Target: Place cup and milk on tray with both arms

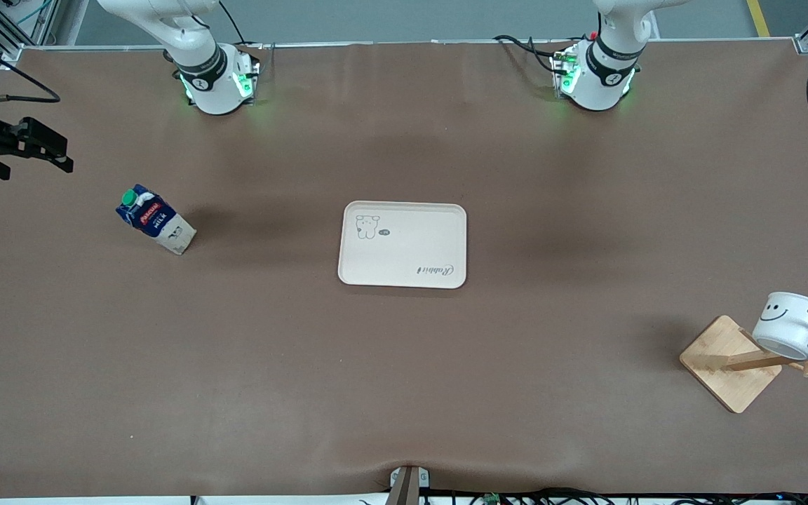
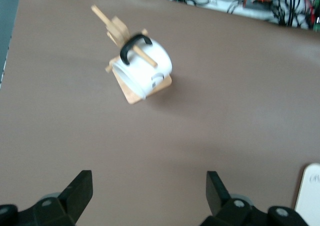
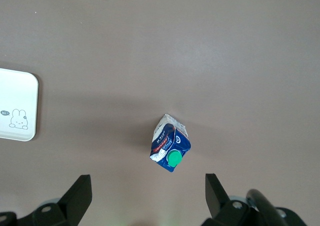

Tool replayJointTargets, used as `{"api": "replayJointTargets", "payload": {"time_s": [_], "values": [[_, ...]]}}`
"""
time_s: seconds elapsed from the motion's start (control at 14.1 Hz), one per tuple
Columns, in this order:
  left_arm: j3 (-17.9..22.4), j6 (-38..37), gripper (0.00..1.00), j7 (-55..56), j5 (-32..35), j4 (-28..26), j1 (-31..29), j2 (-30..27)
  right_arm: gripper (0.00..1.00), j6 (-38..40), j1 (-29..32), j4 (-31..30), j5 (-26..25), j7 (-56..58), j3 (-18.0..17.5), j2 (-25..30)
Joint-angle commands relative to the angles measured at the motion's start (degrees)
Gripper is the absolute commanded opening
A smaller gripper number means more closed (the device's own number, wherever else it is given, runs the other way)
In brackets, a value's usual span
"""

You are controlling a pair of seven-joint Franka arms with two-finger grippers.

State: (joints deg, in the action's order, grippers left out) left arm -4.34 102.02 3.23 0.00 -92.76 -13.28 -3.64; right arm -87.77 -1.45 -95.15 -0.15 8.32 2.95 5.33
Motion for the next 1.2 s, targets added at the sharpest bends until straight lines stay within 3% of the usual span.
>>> {"api": "replayJointTargets", "payload": {"time_s": [0.0,0.28,0.5,0.71,0.85,1.13], "values": [[-0.41,6.86,1.00,0.02,-1.32,-4.69,-1.83,-1.11,1.00,0.84,1.28,1.19,1.12,0.64,-0.66,-0.58],[-0.41,13.36,1.00,-0.15,-10.52,-10.05,-4.83,-1.63,1.00,0.84,1.28,1.19,1.38,0.64,-0.66,-0.58],[-0.49,19.68,1.00,-0.41,-11.43,-15.58,-5.79,-1.98,1.00,0.84,1.28,1.19,1.38,0.64,-0.66,-0.67],[-0.76,32.42,1.00,-0.94,-11.69,-25.25,-6.32,-4.88,1.00,0.84,1.36,1.19,1.38,0.64,-0.66,-0.67],[-0.76,36.22,1.00,-1.82,-13.70,-27.29,-6.41,-4.45,1.00,0.76,1.28,1.28,1.38,0.56,-0.57,-0.67],[-0.49,39.84,1.00,-5.95,-23.80,-28.00,-6.50,-1.38,1.00,0.49,1.28,1.46,1.38,0.56,-0.66,-0.85]]}}
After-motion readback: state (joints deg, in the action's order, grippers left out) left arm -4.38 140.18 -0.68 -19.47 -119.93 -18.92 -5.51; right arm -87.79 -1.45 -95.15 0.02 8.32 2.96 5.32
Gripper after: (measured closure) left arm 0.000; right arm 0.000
